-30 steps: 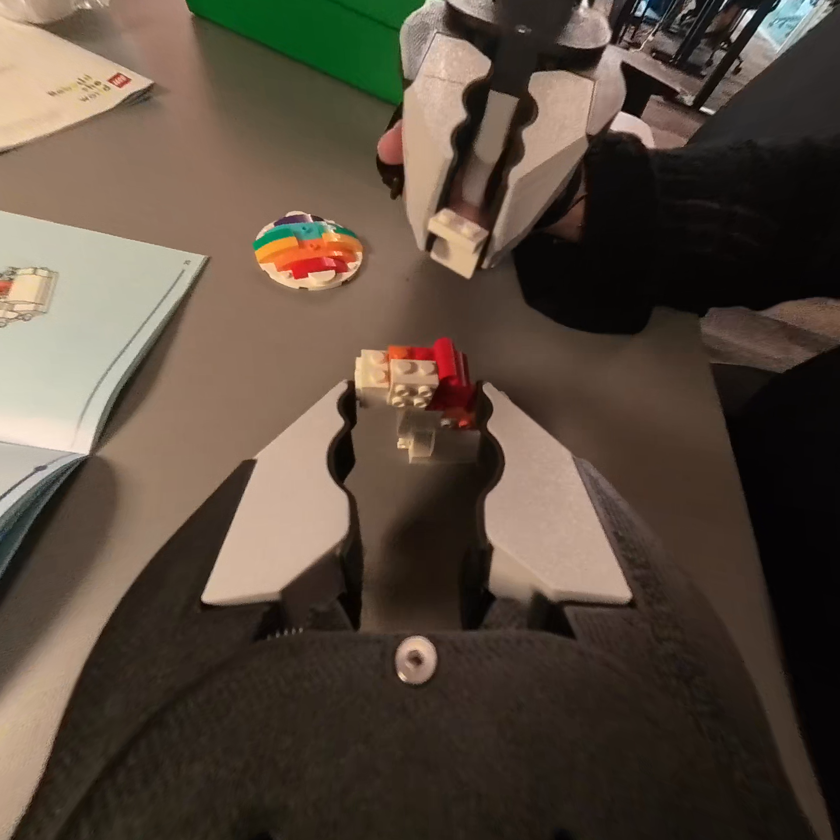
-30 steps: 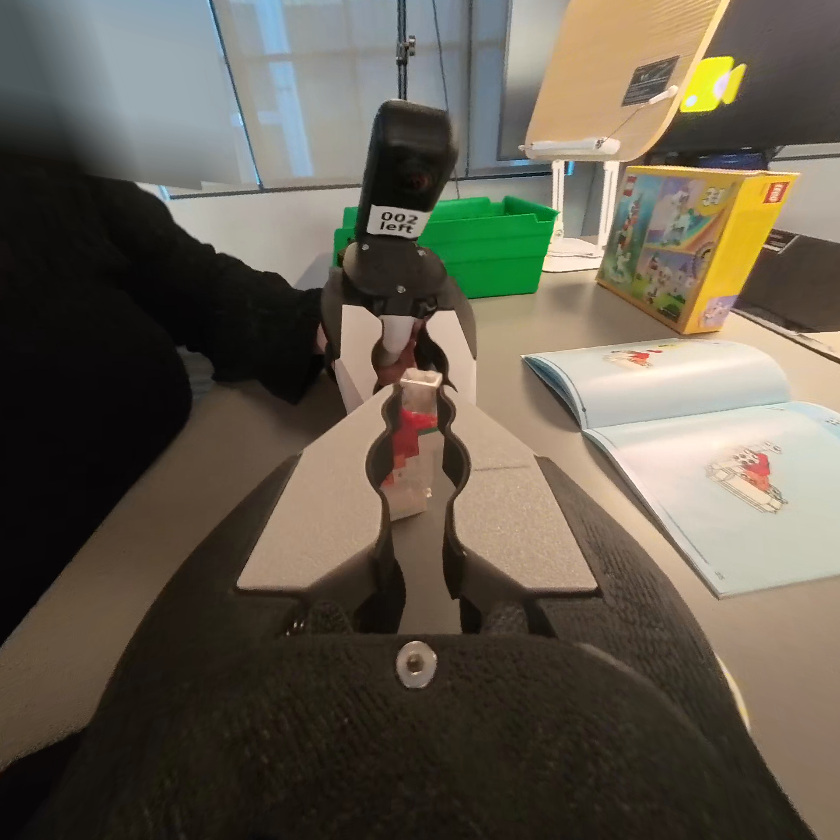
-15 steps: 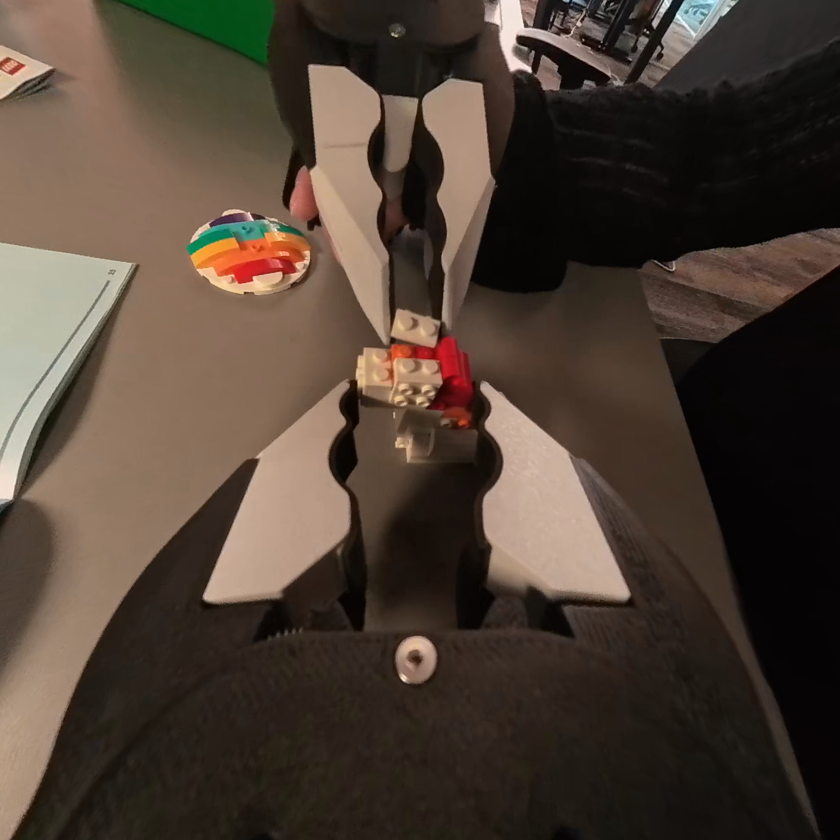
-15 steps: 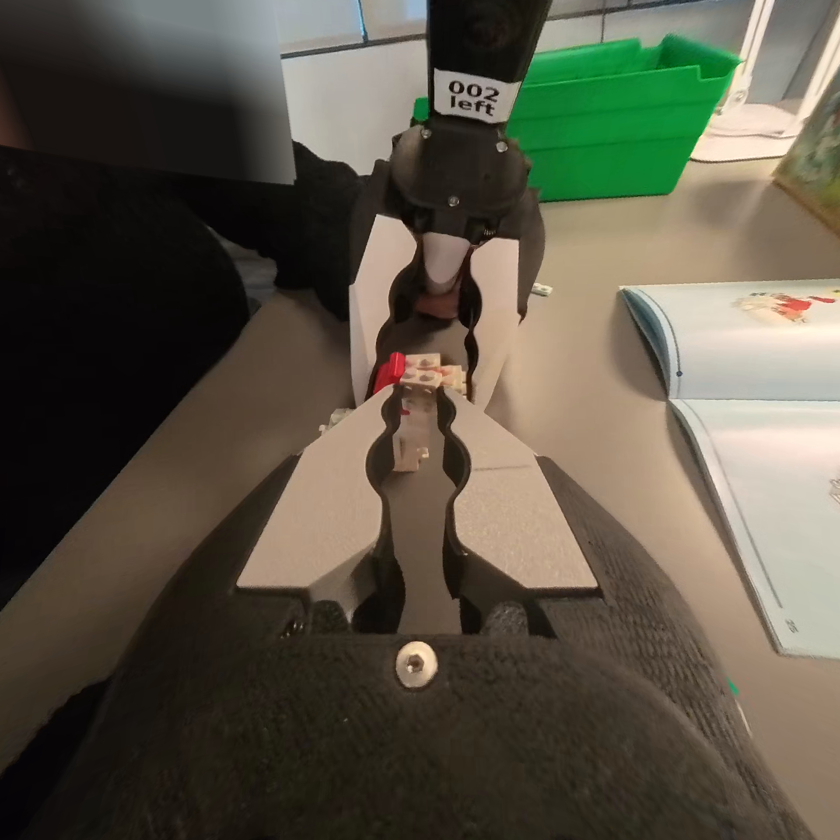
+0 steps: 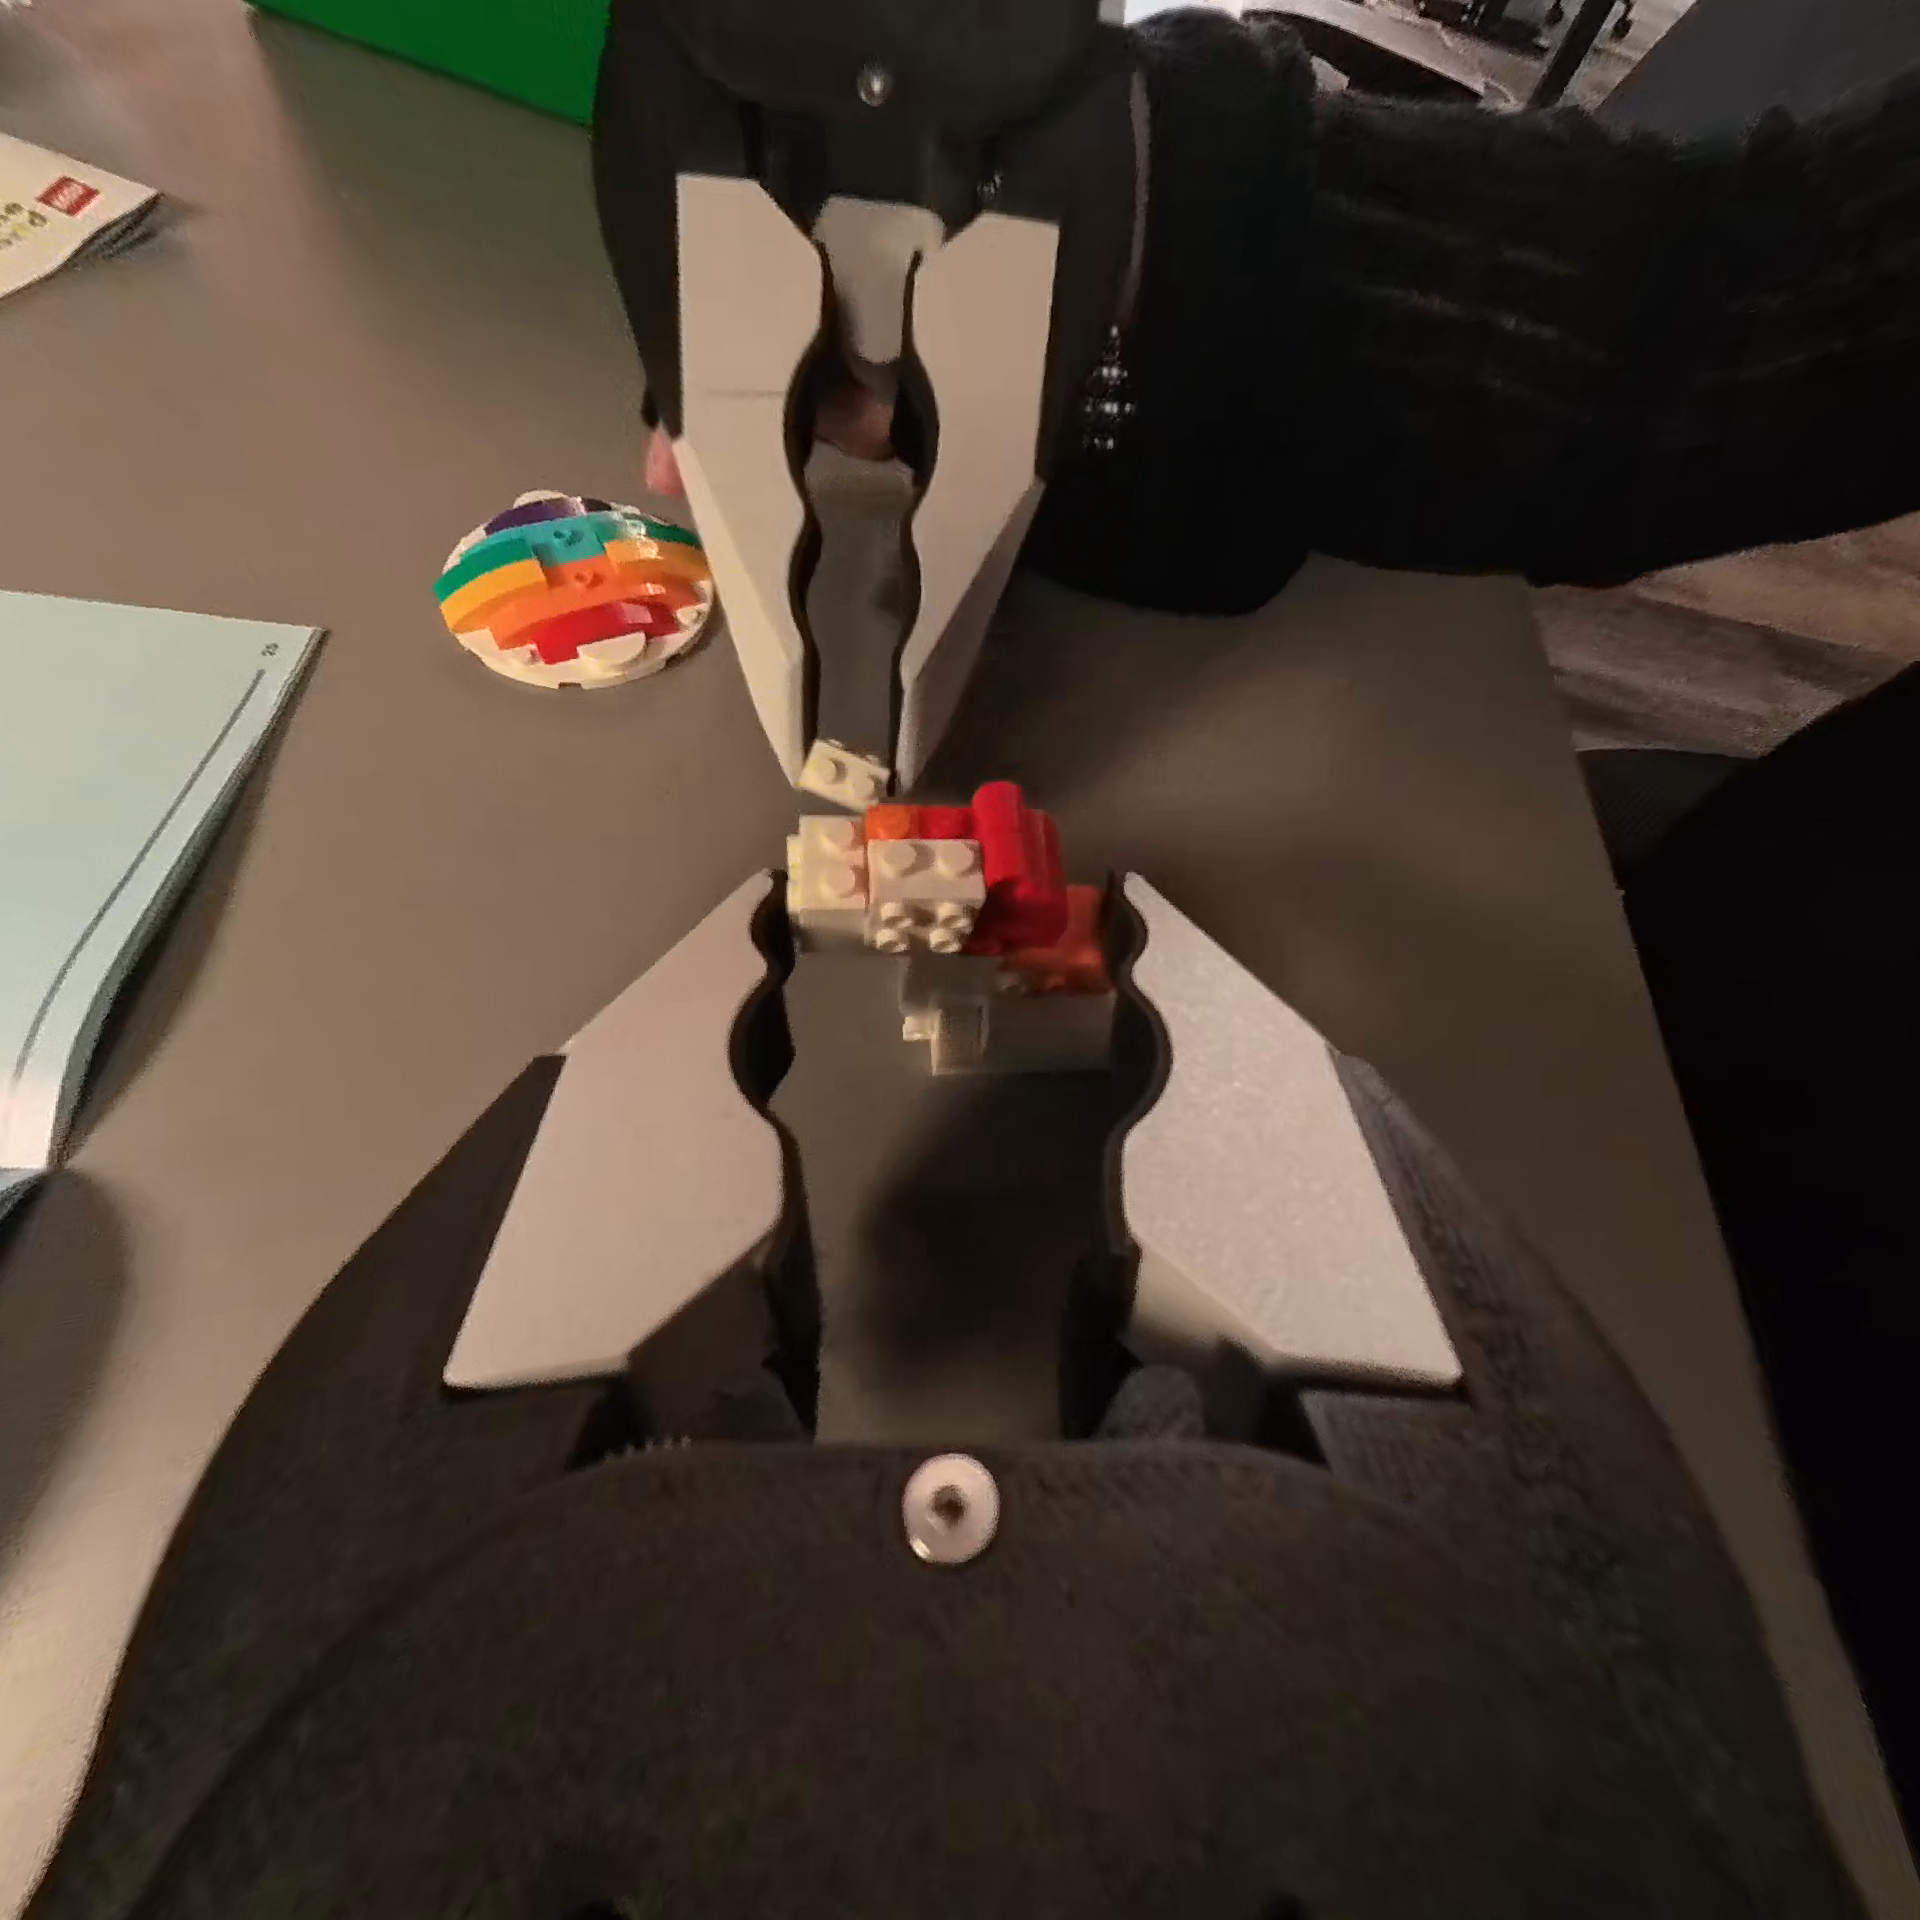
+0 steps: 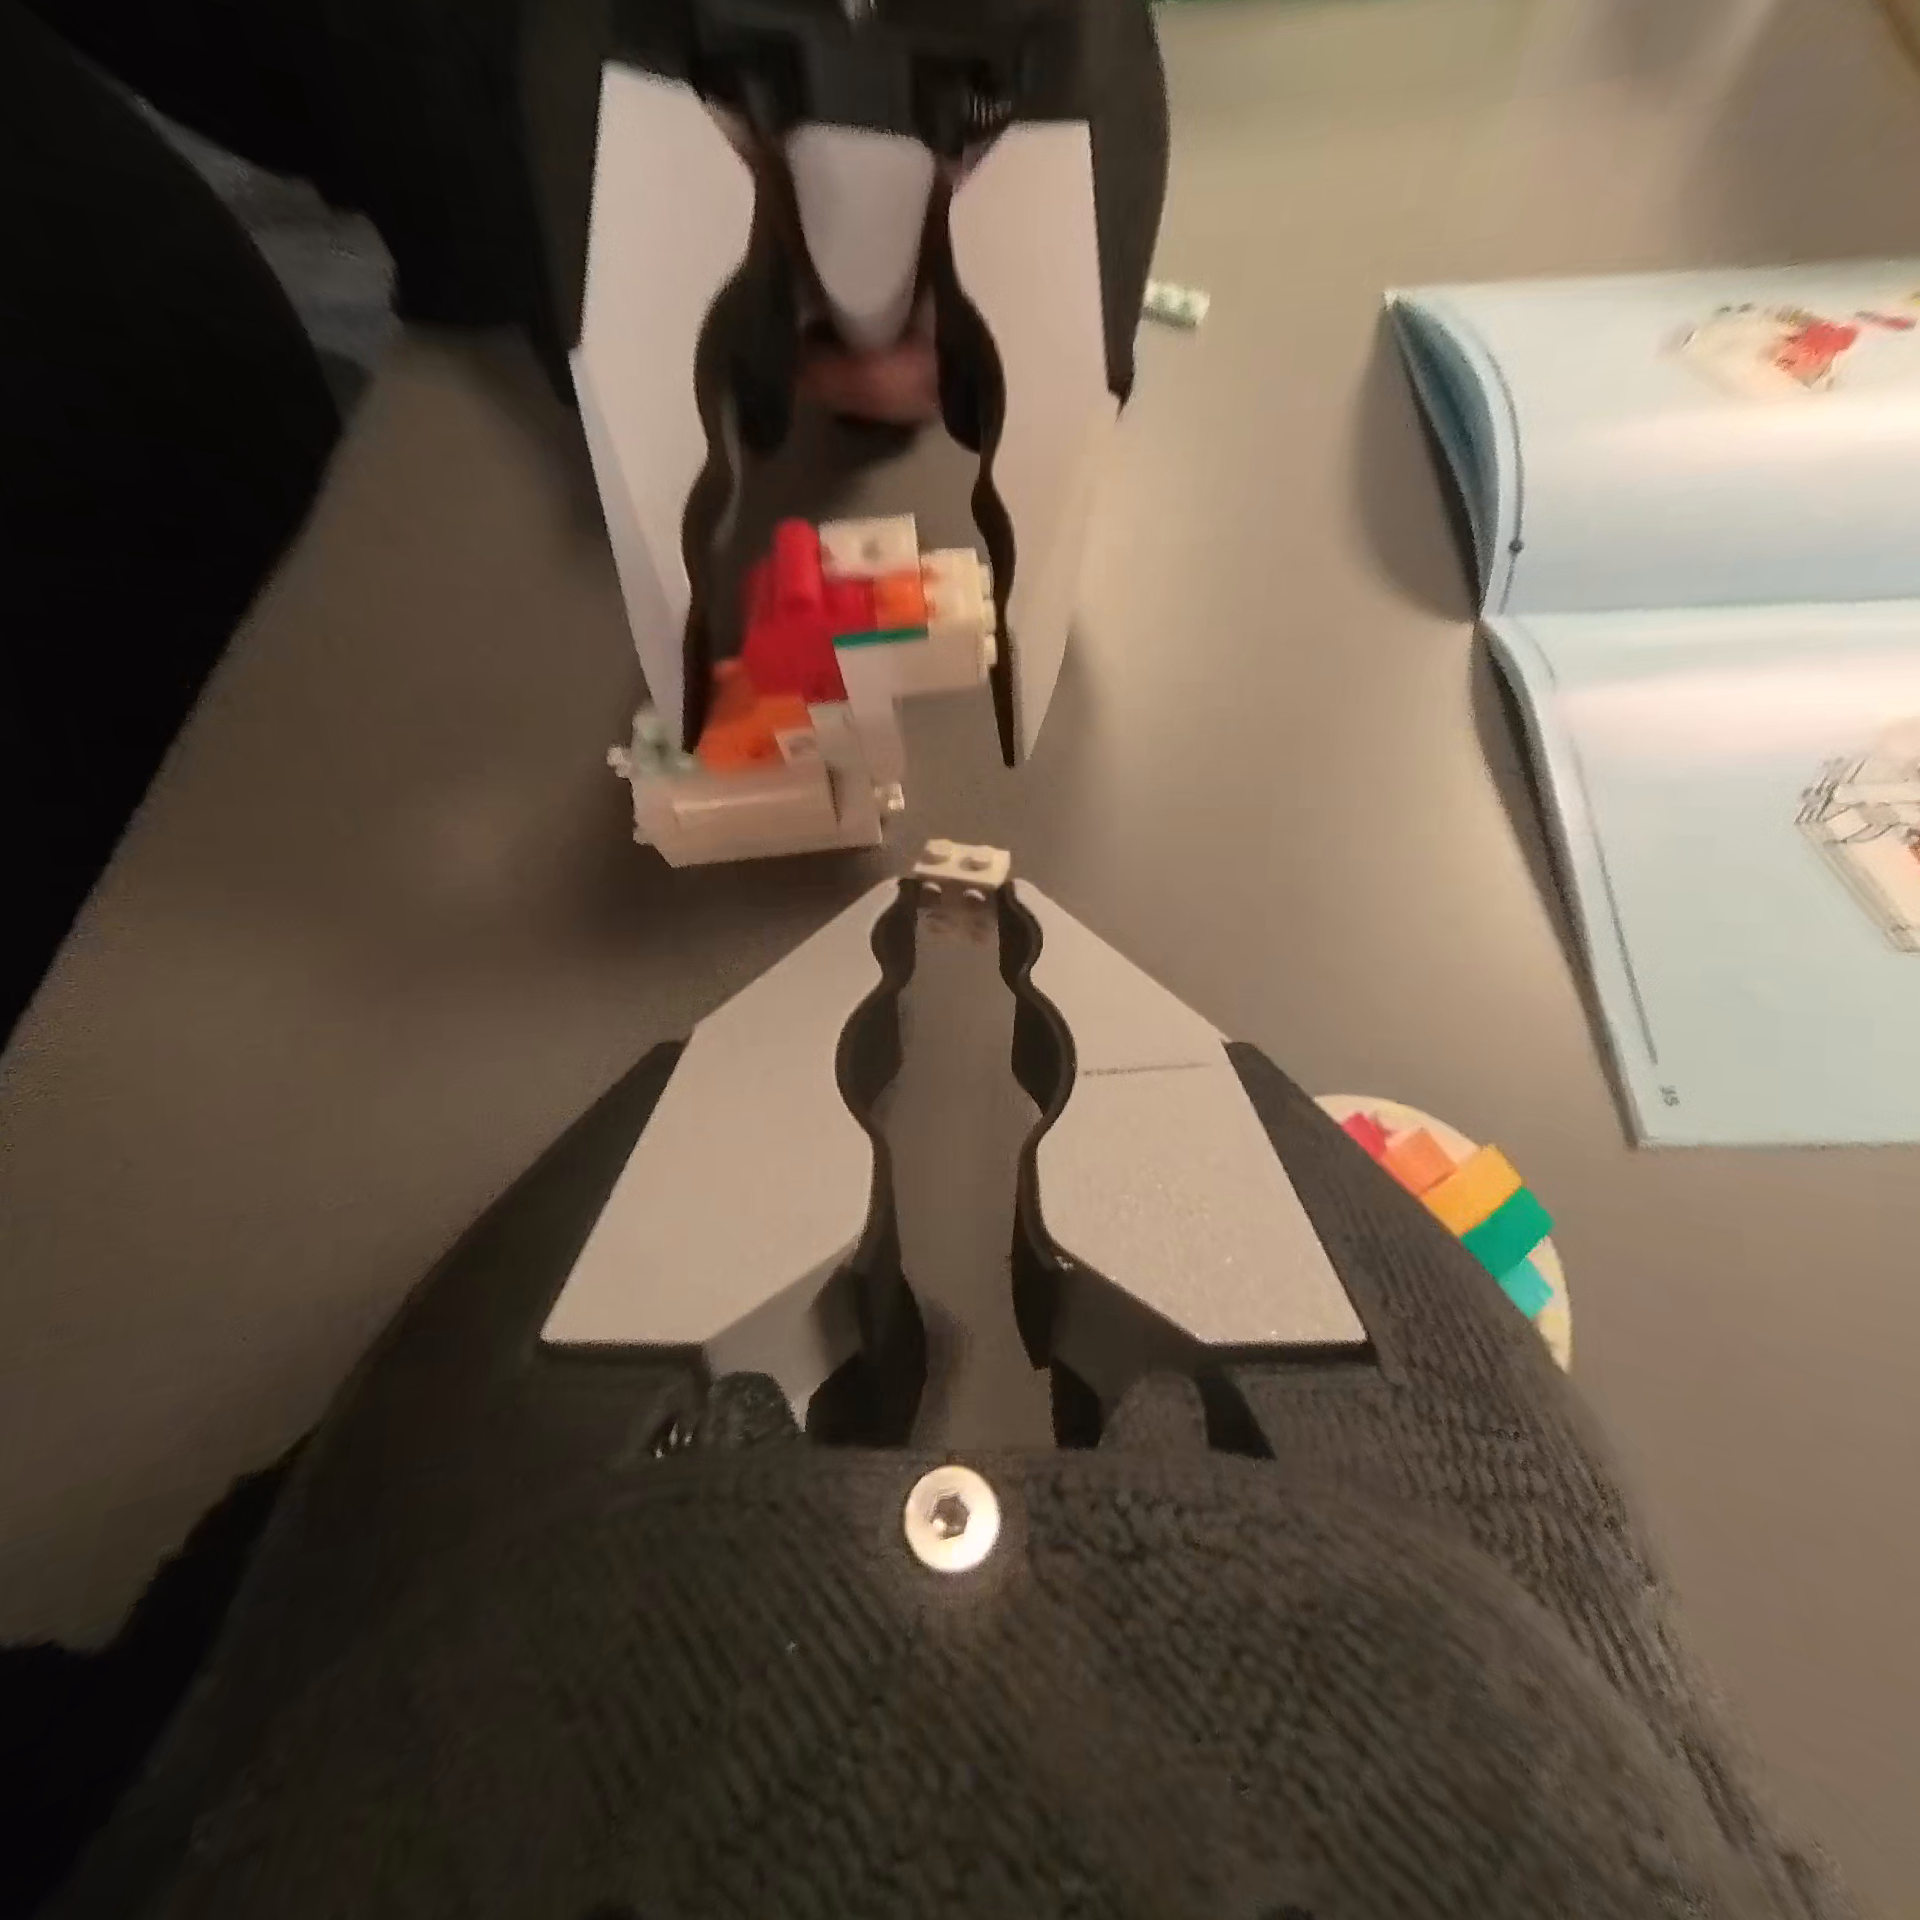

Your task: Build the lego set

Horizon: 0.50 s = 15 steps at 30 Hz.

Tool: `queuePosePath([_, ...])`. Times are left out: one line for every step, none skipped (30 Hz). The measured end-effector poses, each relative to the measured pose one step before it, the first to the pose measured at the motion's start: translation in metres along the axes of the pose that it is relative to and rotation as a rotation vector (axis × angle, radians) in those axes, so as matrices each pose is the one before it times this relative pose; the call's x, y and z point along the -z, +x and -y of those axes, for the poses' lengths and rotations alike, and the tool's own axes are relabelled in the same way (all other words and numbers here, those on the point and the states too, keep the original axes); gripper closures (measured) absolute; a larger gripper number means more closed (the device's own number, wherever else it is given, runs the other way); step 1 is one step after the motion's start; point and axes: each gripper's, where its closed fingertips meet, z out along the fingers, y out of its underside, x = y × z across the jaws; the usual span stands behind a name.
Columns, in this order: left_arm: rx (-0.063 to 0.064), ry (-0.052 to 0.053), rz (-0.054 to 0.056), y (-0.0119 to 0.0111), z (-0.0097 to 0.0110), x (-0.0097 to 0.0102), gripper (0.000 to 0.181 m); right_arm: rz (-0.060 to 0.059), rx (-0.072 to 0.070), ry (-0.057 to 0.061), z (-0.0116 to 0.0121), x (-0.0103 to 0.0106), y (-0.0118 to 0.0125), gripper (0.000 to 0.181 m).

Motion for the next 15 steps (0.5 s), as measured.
queuePosePath([0.0100,-0.0012,-0.0068,0.00036,-0.00023,-0.00019,0.121,-0.0041,0.0024,-0.0143,-0.00403,-0.00126,-0.00045,0.167])
queuePosePath([0.0075,0.0016,-0.0057,0.00000,0.00007,0.00022,0.122,0.0013,-0.0017,-0.0111,-0.00322,-0.00139,-0.00083,0.167])
queuePosePath([0.0081,0.0028,-0.0059,0.00007,0.00015,0.00051,0.122,0.0015,-0.0026,-0.0153,-0.00387,-0.00160,-0.00036,0.167])
queuePosePath([0.0088,0.0025,-0.0085,0.00032,0.00005,0.00052,0.123,-0.0021,-0.0001,-0.0193,-0.00428,-0.00180,0.00029,0.167])
queuePosePath([0.0086,0.0026,-0.0097,0.00072,0.00011,0.00060,0.123,-0.0018,0.0001,-0.0147,-0.00234,-0.00099,0.00017,0.167])
queuePosePath([0.0056,0.0037,-0.0088,0.00102,-0.00001,0.00094,0.124,-0.0012,0.0025,-0.0036,-0.00043,-0.00018,0.00001,0.167])
queuePosePath([0.0022,0.0060,0.0003,0.00032,0.00027,0.00112,0.124,-0.0020,0.0024,0.0001,0.00000,-0.00003,-0.00006,0.167])
queuePosePath([-0.0015,0.0082,0.0072,-0.00010,0.00055,0.00132,0.124,-0.0015,-0.0003,-0.0001,-0.00017,0.00001,0.00000,0.166])
queuePosePath([-0.0028,0.0014,0.0021,0.00093,-0.00038,0.00135,0.121,-0.0002,-0.0022,0.0001,-0.00013,0.00016,-0.00016,0.166])
queuePosePath([-0.0008,-0.0085,0.0062,0.00029,-0.00198,0.00129,0.118,0.0015,-0.0032,0.0007,-0.00008,0.00034,-0.00039,0.163])
queuePosePath([-0.0035,-0.0114,0.0074,0.00017,-0.00282,0.00154,0.115,-0.0037,-0.0045,-0.0001,-0.00032,0.00069,0.00014,0.156])
queuePosePath([-0.0079,-0.0120,0.0038,0.00095,-0.00305,0.00199,0.113,-0.0101,-0.0014,-0.0019,-0.00066,0.00137,0.00088,0.149])
queuePosePath([-0.0088,-0.0086,0.0097,0.00013,-0.00242,0.00267,0.112,-0.0083,0.0037,0.0036,0.00028,0.00225,-0.00007,0.145])
queuePosePath([-0.0083,-0.0065,0.0061,0.00064,-0.00168,0.00297,0.112,0.0013,0.0034,0.0168,0.00275,0.00328,-0.00169,0.144])
queuePosePath([-0.0001,-0.0047,0.0027,0.00072,-0.00087,0.00284,0.114,0.0166,-0.0015,0.0304,0.00536,0.00338,-0.00402,0.145])
